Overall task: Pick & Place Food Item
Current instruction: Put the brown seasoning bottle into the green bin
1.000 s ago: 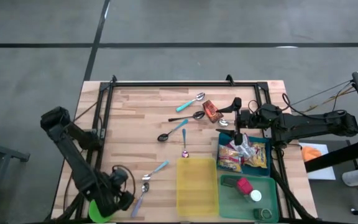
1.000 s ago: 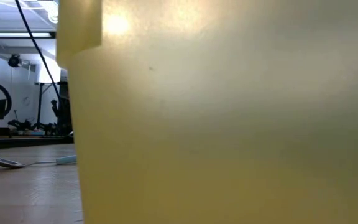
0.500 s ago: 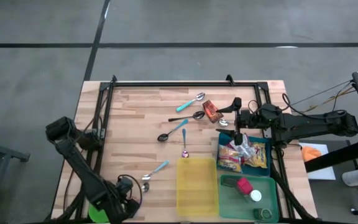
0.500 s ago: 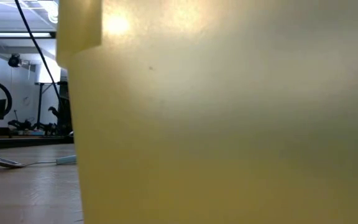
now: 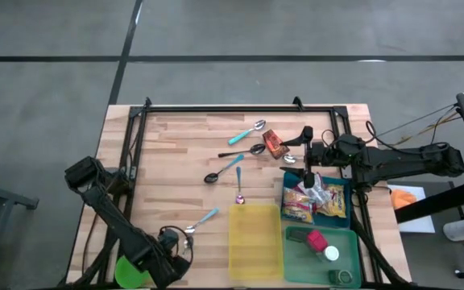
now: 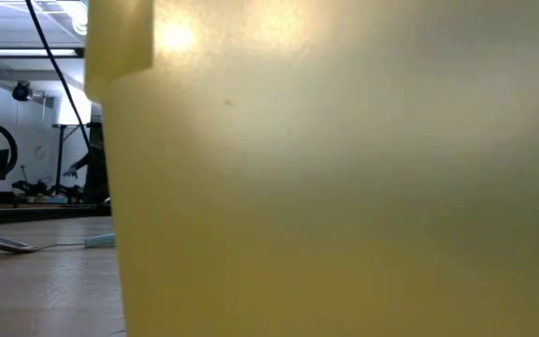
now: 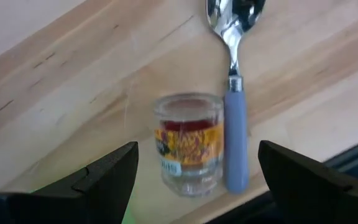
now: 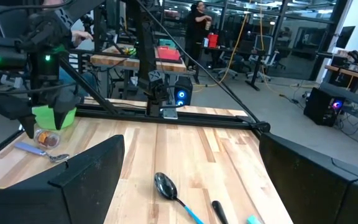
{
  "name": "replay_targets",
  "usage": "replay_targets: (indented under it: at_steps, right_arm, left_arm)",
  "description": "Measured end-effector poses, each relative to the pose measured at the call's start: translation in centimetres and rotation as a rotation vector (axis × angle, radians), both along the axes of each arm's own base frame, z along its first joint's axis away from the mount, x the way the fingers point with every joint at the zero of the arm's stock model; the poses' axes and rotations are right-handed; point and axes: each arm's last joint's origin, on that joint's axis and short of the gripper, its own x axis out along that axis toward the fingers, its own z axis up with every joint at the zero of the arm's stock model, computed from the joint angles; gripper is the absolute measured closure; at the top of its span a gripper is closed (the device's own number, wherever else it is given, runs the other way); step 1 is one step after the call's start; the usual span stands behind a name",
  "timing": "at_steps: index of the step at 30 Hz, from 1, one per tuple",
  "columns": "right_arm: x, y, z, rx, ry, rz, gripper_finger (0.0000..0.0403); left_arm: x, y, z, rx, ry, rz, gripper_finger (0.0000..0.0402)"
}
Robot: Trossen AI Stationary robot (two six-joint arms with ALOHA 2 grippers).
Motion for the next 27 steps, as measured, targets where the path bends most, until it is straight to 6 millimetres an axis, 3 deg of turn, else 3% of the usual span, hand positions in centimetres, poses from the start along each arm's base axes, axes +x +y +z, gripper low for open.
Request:
replay_targets:
  at_steps: [20, 27]
  right_arm:
    - [0.0, 0.0, 0.0, 0.0, 0.0, 0.0, 0.0033]
    - [0.0, 0.0, 0.0, 0.0, 0.0, 0.0, 0.0033]
  left_arm:
    - [0.5, -0.6, -2.9, 0.046, 0.052, 0.015, 0.0069]
    - [0.6, -0.7, -3.1, 0.048, 0.054, 0.014, 0.0132]
